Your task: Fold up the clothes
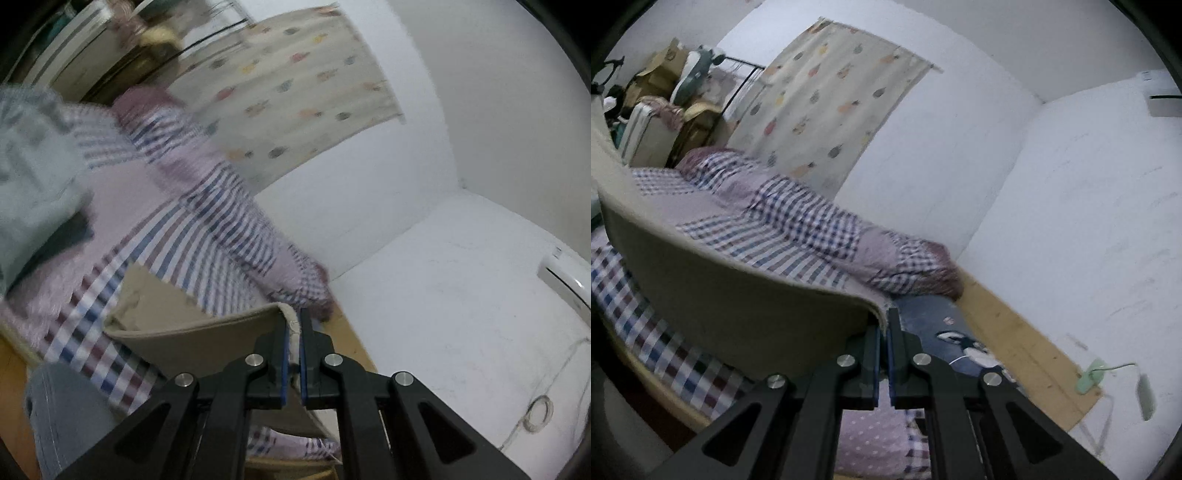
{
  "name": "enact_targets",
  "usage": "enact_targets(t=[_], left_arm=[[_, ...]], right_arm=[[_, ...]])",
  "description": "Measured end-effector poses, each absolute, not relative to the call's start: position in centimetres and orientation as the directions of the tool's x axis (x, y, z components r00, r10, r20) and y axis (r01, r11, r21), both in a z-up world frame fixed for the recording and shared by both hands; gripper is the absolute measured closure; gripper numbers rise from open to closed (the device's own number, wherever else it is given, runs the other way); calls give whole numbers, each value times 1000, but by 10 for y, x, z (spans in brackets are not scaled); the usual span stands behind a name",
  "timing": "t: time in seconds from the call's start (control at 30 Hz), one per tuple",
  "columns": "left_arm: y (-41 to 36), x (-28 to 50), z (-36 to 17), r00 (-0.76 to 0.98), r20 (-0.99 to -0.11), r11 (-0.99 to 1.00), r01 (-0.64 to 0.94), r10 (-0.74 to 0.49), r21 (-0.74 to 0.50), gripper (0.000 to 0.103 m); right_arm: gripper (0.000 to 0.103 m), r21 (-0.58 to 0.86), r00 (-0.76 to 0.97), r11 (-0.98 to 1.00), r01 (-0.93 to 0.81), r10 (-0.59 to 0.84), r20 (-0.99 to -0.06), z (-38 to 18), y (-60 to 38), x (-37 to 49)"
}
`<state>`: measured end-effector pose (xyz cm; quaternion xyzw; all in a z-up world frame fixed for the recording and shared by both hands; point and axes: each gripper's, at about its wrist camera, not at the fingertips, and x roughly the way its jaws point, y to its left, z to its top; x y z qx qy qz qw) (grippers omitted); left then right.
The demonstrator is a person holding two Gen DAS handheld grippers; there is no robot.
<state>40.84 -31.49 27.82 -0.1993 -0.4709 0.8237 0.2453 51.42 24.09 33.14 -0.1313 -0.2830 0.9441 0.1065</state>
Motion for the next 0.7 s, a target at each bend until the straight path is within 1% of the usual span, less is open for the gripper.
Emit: enact_targets(t=[0.1,0.33,0.7], left_arm=[[-311,386,261,-794,-154,-428,-144,587,-892,101],[-310,337,247,-804,-211,-445,-74,556,-893,101],[-294,217,227,-794,-326,-489,42,513,-871,101]], right_arm=[[102,-569,-936,-817,-91,265,-230,321,243,494],[103,-570,-921,-821,-44,255,-295,305,248,440],[103,-570,-877,-820,47,238,-416,269,260,302]])
